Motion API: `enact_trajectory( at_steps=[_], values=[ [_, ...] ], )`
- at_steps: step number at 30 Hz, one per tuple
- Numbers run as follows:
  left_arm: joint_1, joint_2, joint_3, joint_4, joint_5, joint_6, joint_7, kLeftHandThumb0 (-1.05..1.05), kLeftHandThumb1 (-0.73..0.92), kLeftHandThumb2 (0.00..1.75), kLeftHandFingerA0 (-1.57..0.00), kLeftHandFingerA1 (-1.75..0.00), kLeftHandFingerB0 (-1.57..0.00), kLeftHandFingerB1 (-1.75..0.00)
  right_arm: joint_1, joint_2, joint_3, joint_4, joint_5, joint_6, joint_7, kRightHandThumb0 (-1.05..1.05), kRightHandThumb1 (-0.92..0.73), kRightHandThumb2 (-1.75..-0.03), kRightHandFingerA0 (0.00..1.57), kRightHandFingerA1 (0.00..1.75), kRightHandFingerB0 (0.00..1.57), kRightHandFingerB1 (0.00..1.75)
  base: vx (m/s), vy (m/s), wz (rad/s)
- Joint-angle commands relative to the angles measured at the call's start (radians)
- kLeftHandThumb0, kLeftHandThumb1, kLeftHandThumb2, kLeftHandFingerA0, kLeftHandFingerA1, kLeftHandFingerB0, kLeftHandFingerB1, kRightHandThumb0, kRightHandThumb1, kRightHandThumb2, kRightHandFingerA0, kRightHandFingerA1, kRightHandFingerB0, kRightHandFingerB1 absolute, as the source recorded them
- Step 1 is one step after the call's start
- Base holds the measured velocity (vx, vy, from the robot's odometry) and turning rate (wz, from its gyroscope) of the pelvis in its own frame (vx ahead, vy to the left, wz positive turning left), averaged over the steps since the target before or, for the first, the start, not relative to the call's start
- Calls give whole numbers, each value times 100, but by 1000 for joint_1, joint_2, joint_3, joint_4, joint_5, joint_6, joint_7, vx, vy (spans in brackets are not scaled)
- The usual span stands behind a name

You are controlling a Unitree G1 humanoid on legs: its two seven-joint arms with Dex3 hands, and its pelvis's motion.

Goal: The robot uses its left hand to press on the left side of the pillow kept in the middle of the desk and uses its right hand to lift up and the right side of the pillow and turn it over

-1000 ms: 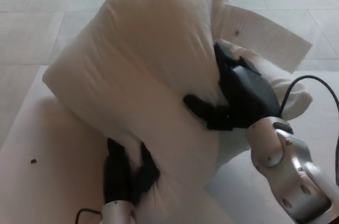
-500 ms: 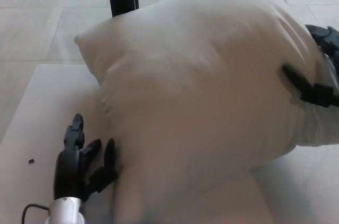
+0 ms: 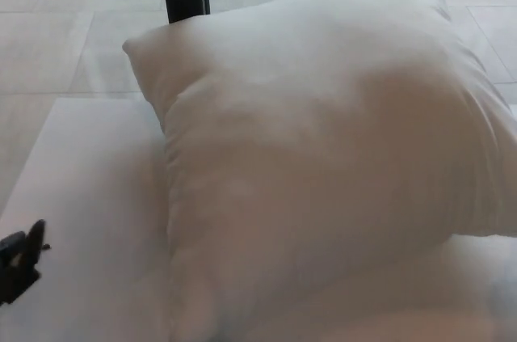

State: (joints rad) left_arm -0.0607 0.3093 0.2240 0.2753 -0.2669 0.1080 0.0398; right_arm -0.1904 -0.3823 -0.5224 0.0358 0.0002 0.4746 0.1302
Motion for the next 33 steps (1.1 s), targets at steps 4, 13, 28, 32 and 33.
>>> enact_trajectory(
  at_steps=[4,13,28,32,33],
  values=[
    [101,198,244,81,-145,120,-212,-78,54,93,-24,-56,-3,-21,150,-176,-310,230,168,-6,101,-97,-85,-65,22,61,0,41,0,0,0],
    [269,183,363,214,-115,68,-183,-91,55,93,-26,-52,-5,-26,231,-173,-541,575,221,-122,-63,-91,-66,-107,8,59,3,34,0,0,0],
    [621,51,419,331,-85,61,-202,-70,56,57,-39,-57,-23,-36,537,-171,-453,869,131,-411,-42,-90,-82,-68,95,148,8,57,0,0,0],
    [653,108,326,342,31,20,-186,-76,45,84,-28,-56,-21,-45,540,-195,-360,973,90,-479,-43,-91,-64,-104,93,125,11,61,0,0,0],
    [656,114,329,328,10,42,-208,-73,57,58,-38,-56,-27,-36,543,-191,-344,974,90,-490,-46,-91,-80,-68,91,146,8,60,0,0,0]
  ],
)
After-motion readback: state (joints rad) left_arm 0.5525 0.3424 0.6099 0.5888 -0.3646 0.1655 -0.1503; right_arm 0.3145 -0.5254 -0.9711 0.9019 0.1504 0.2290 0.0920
